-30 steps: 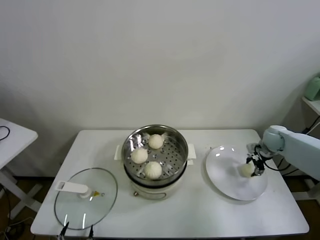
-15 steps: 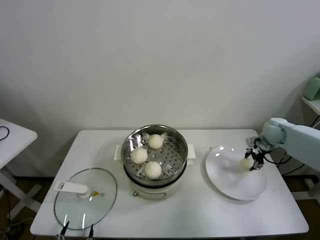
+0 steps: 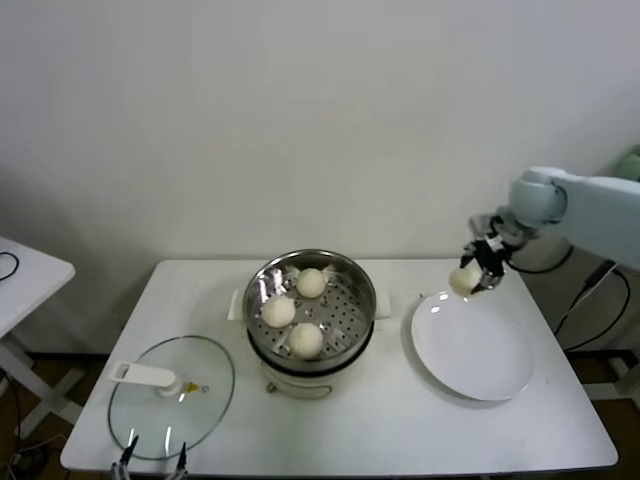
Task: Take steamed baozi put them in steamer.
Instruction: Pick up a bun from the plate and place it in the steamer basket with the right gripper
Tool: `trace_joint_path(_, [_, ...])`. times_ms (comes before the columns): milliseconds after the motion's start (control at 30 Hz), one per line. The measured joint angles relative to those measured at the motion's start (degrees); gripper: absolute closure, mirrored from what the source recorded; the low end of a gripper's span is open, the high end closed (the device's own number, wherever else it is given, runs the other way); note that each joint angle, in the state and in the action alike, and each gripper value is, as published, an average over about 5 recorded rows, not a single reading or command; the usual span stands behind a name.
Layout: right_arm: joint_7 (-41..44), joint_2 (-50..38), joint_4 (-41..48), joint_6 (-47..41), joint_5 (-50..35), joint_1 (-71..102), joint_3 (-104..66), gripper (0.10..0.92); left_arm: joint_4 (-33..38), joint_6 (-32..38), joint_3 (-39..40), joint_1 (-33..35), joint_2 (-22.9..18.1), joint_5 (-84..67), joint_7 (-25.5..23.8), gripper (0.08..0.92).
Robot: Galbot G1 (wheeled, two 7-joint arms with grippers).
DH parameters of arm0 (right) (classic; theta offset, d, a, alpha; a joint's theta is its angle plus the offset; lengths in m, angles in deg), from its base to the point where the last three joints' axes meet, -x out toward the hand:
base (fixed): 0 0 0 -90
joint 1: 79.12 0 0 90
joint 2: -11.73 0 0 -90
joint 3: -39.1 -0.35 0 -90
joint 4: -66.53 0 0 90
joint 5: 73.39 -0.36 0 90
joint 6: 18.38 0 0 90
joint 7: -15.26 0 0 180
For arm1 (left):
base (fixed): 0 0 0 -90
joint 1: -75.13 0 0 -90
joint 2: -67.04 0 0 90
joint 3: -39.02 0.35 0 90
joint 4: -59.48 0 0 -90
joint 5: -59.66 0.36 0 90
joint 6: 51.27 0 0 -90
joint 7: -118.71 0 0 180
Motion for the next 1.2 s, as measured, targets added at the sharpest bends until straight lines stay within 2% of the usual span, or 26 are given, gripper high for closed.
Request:
trace_joint_path(300, [-1.82, 5.0, -7.96, -3.92, -9.62, -8.0, 1.1, 0.389, 0.02, -0.07, 0.04, -0.16, 0.07, -0.2, -0.12, 0.177])
trace_joint_path(533, [-3.73, 8.48, -10.35, -6.57, -12.96, -8.12, -1.47, 0.389, 0.02, -0.16, -0.04, -0.18, -0.04, -0.04, -0.18, 0.177])
trace_joint_path(1200, [-7.73, 17.79, -6.08, -9.94, -7.79, 6.47, -10.33, 0.389, 0.33, -0.15, -0.69, 0.28, -0.86, 0.14, -0.18, 0.177])
